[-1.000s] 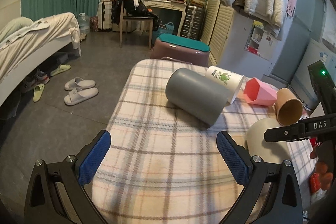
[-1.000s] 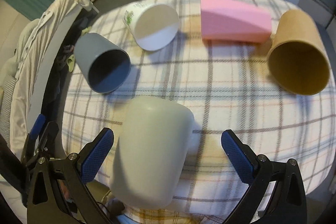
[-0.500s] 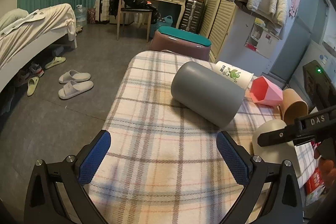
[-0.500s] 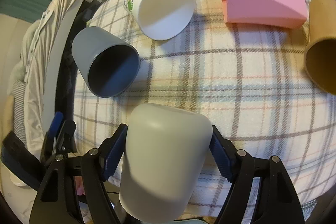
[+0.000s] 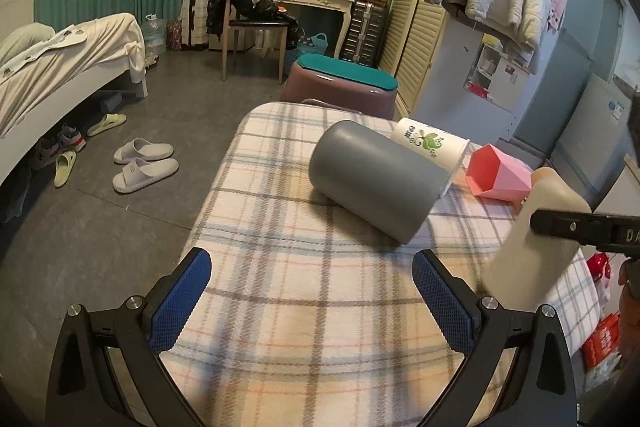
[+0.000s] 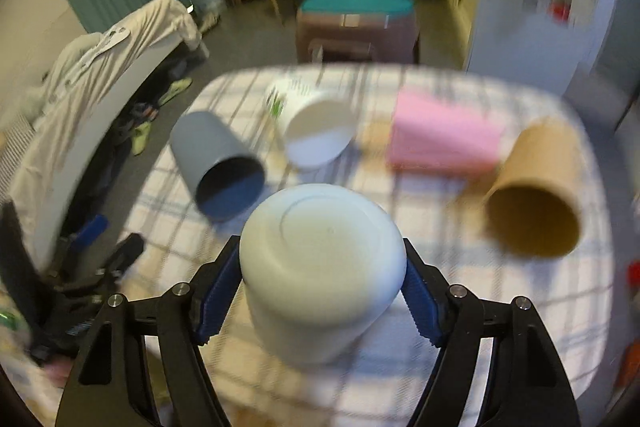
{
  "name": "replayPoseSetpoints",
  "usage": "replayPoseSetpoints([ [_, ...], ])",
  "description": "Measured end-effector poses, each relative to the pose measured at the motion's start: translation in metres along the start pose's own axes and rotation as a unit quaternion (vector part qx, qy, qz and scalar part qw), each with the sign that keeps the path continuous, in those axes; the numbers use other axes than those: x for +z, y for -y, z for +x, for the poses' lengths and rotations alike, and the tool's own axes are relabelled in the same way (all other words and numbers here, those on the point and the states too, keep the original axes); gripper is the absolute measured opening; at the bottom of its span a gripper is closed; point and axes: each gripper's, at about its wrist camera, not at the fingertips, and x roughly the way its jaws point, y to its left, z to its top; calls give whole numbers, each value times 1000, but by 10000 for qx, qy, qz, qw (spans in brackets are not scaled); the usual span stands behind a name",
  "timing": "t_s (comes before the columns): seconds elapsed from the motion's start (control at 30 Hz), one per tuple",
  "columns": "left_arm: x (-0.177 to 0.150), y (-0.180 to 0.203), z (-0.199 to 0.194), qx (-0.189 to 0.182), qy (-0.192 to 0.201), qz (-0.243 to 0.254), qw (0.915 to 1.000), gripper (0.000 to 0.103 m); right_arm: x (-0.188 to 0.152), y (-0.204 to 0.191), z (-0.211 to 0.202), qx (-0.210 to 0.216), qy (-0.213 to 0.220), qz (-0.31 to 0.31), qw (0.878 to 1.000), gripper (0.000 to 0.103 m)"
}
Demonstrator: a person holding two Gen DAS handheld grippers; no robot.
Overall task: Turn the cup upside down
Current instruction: 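Rotate the held white cup so its base points up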
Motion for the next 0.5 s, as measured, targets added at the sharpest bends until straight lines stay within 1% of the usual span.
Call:
replayPoseSetpoints([
  [0.03, 0, 3, 0, 8, -5, 13, 10000, 103, -2, -2, -5, -233, 267, -216, 9991, 74],
  [0.1, 0, 7, 1, 38, -18, 34, 10000, 103, -5, -7, -10, -473, 580, -475, 9961, 73],
  [0.2, 2, 13, 3, 54, -37, 45, 10000, 103, -5, -8, -12, -594, 849, -679, 9923, 73],
  [0.3, 4, 20, 6, 72, -40, 49, 10000, 103, 0, -4, -11, -620, 869, -667, 9920, 73],
  [0.4, 5, 24, 8, 93, -36, 60, 9999, 103, 9, -1, -9, -733, 892, -705, 9908, 72],
  [0.5, 7, 31, 11, 100, -52, 80, 9999, 103, 12, 2, -5, -673, 813, -718, 9918, 72],
])
